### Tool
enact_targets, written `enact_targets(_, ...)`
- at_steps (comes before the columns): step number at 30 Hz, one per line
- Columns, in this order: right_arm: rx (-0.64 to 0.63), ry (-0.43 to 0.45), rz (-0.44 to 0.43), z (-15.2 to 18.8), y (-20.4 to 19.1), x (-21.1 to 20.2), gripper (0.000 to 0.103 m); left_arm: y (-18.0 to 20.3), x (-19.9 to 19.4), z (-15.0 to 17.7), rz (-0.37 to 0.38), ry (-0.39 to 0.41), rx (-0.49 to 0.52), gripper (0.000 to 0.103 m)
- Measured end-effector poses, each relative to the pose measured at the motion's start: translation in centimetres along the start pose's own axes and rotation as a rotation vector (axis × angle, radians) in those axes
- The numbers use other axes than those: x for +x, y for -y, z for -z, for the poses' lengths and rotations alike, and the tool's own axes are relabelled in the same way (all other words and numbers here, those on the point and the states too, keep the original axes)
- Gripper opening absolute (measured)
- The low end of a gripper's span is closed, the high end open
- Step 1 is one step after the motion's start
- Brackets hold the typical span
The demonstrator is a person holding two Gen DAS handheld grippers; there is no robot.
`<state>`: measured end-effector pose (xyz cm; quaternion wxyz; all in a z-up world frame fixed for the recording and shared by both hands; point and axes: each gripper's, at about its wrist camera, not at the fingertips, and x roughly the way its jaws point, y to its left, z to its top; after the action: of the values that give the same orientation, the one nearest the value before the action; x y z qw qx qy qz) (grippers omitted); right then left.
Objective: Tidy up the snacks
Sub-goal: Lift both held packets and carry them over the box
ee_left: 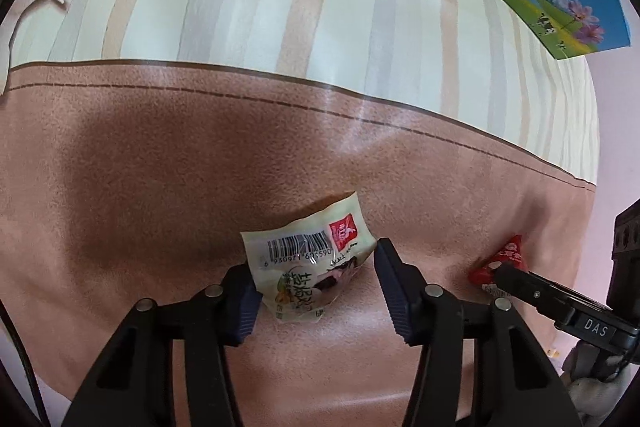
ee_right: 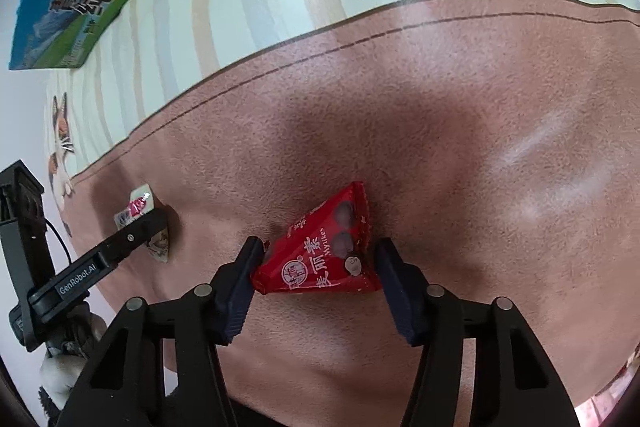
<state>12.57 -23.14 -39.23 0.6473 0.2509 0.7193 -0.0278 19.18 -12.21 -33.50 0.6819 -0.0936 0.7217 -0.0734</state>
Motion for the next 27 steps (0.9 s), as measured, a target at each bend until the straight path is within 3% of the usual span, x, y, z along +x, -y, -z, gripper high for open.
enact_targets(4,0.006,0.005,-0.053,0.2,0.3,-0.7,0.055,0.0,-1.1,0.1,0.055,-0.013,-0.019,0.05)
enact_targets(13,0.03,0.016,-0.2,0.4,0.3,-3.0,0.052,3.8,-4.4,-0.6,0.182,0.014,-0.005,0.05)
enact_targets(19,0.03,0.111,-0.301,-1.0,0.0,-8.9,0.052,6.3,-9.8,-2.8,0.244,0.103,0.037,0.05)
enact_targets(24,-0.005,0.238,-0.372,-3.4,-1.1,-16.1,0.052,8.8,-14.5,-7.2,0.302,0.173,0.096,0.05)
enact_targets(27,-0.037,0.319,-0.398,-5.3,-2.7,-20.1,0.052,10.2,-17.6,-10.4,0.289,0.224,0.14,0.05)
